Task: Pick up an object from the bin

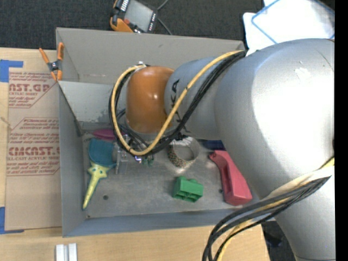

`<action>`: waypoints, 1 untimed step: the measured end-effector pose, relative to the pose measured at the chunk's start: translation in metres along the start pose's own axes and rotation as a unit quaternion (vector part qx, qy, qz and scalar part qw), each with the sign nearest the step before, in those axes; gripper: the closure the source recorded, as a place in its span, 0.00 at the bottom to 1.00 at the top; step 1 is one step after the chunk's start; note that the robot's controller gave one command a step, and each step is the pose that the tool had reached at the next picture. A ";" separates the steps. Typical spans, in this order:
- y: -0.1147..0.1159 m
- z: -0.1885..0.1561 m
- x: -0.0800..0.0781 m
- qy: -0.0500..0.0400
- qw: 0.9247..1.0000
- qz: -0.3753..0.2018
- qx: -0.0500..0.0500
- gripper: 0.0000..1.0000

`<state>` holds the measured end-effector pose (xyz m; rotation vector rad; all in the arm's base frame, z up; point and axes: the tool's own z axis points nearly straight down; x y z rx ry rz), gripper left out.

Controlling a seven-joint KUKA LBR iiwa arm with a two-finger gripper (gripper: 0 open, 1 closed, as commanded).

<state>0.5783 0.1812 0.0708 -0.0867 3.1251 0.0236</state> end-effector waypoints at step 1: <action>-0.004 -0.007 -0.003 -0.001 0.999 -0.038 0.000 1.00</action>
Offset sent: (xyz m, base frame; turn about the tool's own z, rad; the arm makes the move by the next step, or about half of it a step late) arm -0.0472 0.0019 -0.0008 -0.3276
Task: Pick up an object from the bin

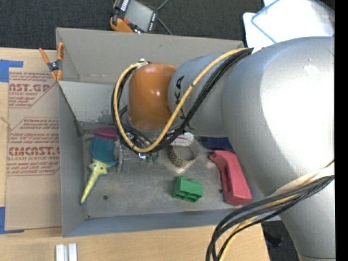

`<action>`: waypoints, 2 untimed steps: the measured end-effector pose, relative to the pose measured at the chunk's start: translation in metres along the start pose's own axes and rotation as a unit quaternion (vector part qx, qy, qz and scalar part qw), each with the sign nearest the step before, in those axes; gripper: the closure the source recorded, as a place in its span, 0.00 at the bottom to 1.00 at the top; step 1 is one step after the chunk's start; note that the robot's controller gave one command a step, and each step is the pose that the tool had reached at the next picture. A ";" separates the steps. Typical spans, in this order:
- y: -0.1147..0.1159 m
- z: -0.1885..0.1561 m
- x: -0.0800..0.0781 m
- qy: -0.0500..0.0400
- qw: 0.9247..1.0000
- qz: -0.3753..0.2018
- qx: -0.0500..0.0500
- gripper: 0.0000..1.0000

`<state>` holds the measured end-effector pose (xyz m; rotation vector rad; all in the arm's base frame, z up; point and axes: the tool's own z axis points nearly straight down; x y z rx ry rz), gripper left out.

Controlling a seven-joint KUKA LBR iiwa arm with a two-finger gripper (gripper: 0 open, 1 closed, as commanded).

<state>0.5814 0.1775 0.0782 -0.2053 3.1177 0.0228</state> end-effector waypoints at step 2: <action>-0.013 0.003 0.015 -0.003 0.999 -0.032 0.000 1.00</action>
Offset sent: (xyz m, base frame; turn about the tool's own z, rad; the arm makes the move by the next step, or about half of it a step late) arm -0.0142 -0.0151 -0.0033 -0.0660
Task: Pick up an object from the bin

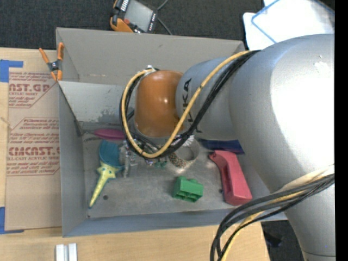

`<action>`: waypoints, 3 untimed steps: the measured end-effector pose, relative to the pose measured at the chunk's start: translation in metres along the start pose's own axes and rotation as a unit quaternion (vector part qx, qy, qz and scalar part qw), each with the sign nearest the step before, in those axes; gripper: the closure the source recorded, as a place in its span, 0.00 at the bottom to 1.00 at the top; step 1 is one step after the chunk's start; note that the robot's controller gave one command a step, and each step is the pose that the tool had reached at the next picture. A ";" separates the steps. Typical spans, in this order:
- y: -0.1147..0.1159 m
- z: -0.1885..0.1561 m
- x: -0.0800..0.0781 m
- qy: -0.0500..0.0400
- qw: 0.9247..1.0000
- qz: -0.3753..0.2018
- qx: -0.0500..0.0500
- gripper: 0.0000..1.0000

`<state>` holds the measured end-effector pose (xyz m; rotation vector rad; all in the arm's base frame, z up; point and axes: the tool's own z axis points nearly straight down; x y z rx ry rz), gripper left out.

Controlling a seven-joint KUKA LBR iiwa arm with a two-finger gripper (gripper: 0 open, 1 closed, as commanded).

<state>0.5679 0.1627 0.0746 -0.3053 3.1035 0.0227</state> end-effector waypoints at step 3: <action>0.014 -0.046 0.006 -0.002 0.998 -0.055 0.000 1.00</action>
Offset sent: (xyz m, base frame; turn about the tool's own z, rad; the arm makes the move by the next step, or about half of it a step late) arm -0.0112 0.0041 -0.0046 0.0014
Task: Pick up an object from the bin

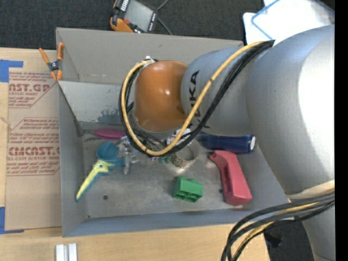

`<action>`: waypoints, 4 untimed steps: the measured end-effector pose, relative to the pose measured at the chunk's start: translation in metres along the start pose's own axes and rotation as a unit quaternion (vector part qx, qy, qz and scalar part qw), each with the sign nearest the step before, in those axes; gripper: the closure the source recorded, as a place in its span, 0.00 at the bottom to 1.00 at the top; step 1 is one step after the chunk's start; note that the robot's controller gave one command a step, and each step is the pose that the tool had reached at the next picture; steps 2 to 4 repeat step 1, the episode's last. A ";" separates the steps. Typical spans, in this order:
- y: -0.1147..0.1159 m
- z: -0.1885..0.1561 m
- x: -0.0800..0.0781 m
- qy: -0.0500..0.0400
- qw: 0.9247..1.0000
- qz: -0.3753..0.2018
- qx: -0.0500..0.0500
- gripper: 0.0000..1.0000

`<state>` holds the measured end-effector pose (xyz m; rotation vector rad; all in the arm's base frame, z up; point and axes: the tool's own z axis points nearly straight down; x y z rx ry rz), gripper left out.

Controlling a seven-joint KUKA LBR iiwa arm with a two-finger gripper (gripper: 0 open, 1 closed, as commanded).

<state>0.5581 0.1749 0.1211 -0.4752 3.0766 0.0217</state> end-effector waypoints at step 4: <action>-0.021 0.051 0.012 0.007 0.998 0.062 -0.001 1.00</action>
Offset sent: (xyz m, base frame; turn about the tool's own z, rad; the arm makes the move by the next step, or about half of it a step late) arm 0.0058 -0.0014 -0.0229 0.0280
